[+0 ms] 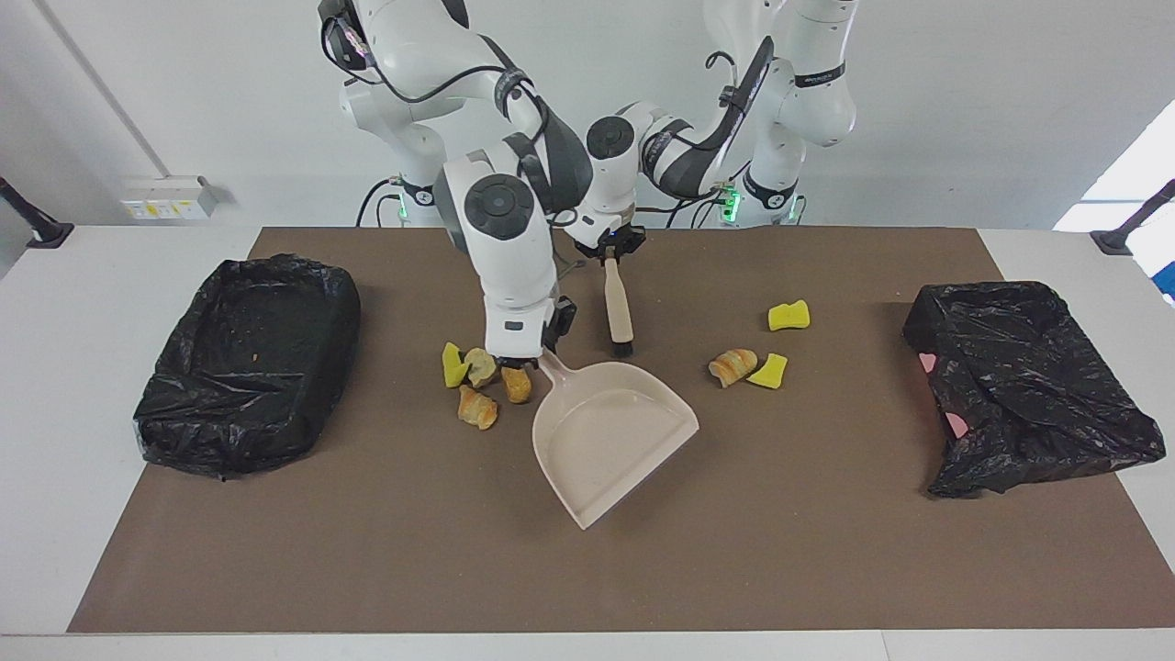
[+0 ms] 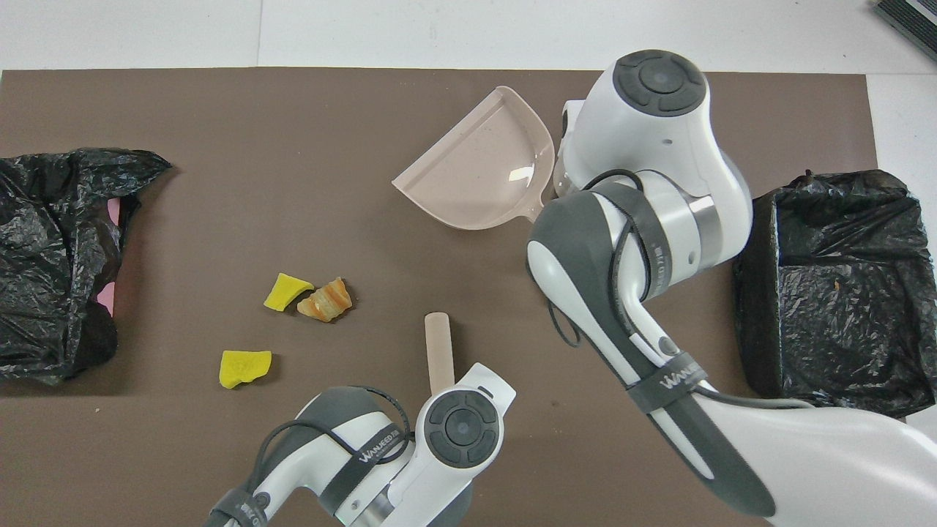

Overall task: Sweep and dump trash in bin
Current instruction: 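Set the dustpan by the sponges while the left gripper lifts the brush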

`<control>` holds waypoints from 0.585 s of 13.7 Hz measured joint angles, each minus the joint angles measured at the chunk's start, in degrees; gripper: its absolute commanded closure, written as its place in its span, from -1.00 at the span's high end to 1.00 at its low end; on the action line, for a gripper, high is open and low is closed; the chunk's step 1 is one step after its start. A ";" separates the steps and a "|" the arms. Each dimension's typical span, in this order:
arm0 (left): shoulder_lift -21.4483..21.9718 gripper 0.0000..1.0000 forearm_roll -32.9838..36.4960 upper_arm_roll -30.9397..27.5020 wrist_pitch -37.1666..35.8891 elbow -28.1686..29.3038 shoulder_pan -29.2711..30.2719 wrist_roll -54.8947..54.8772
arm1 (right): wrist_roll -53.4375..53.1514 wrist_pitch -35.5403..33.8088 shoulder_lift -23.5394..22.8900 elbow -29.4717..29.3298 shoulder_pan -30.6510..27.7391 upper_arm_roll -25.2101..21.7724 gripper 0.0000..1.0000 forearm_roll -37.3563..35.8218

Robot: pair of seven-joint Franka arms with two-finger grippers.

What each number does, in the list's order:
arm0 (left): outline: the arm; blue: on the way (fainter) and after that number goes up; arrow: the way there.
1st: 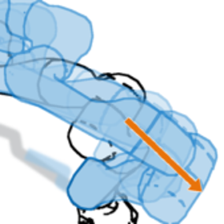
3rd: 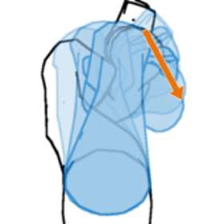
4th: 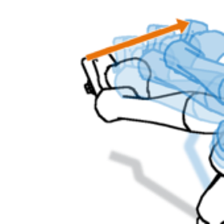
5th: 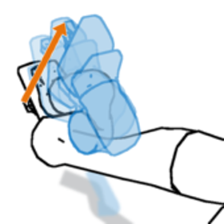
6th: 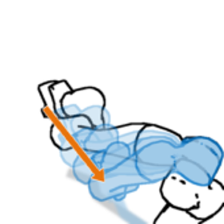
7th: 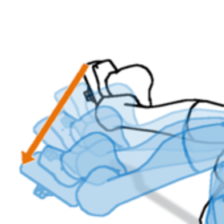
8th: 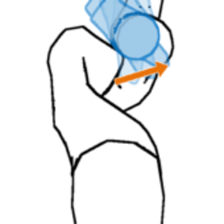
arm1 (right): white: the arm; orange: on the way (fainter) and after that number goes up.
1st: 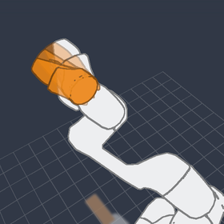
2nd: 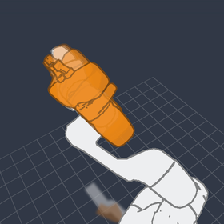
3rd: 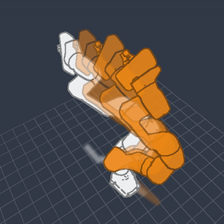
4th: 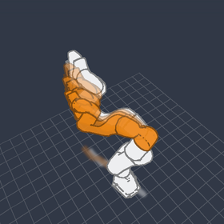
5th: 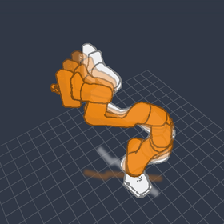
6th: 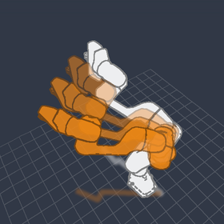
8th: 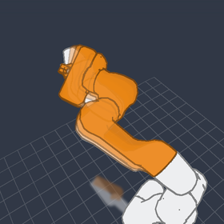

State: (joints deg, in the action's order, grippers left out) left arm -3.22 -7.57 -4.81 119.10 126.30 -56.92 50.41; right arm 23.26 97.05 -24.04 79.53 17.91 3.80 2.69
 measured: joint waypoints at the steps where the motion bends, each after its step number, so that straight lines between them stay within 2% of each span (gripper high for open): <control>1: 0.54 -1.00 0.93 -0.02 -1.39 0.00 1.15 -0.29 | 4.56 -1.97 0.90 0.09 -0.78 0.00 -1.00 -1.07; 4: 1.78 -1.00 4.55 -0.14 -4.57 -0.02 4.80 -0.37 | 17.85 -4.33 3.58 3.77 -0.49 0.20 -1.00 -4.84; 8: 2.75 -1.00 8.91 -0.25 -11.77 -0.84 12.60 1.85 | 28.03 -0.04 7.49 13.00 0.48 0.25 -1.00 -6.27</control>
State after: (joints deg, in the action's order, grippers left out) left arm -0.46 1.34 -5.06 107.33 125.45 -44.32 52.26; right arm 51.29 97.01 -16.55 92.53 18.40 4.06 -3.58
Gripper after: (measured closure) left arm 0.731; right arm 0.683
